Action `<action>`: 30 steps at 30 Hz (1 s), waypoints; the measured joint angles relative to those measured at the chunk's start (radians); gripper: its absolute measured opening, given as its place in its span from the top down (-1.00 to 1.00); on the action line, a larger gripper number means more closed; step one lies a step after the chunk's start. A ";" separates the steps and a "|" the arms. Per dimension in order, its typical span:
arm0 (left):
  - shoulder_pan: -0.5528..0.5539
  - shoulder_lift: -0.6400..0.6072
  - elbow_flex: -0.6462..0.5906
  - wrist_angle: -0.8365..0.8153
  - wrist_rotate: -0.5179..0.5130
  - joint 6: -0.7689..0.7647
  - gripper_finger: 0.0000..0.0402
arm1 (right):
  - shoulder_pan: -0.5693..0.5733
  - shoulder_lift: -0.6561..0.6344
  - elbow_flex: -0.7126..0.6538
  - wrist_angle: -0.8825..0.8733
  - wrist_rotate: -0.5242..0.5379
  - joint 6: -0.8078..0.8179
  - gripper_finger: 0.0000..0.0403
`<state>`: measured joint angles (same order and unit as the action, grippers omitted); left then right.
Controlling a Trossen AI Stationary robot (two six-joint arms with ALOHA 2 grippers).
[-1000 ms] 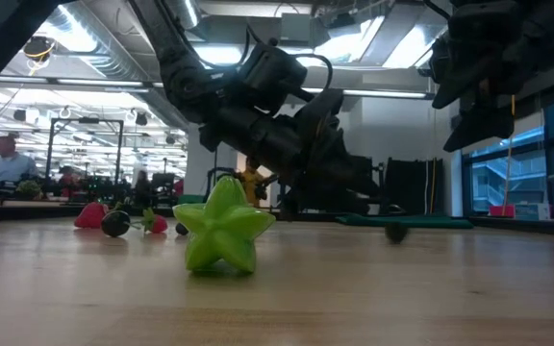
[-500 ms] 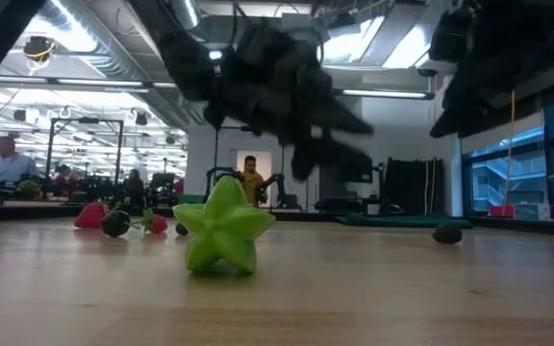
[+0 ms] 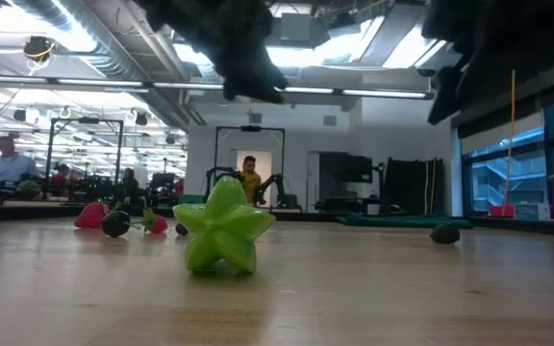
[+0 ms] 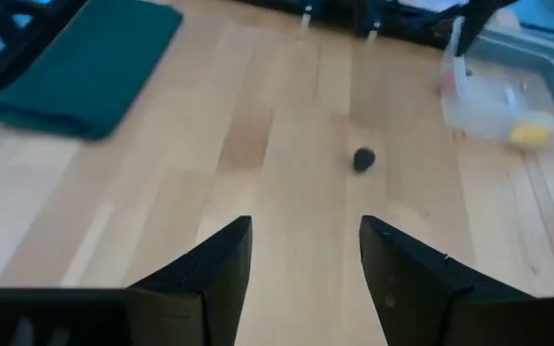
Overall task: Pick and placing Produce into tupperware
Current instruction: Put the blackberry into the transparent bin
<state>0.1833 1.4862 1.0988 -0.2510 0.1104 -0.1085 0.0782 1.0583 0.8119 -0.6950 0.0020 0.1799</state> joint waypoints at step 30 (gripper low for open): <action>-0.020 -0.052 -0.002 -0.194 -0.002 -0.065 0.07 | 0.028 0.505 0.152 -0.018 -0.003 -0.053 -0.87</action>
<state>0.1631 1.4338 1.0969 -0.4450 0.1081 -0.1732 0.1066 1.5636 0.9642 -0.7125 -0.0006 0.1272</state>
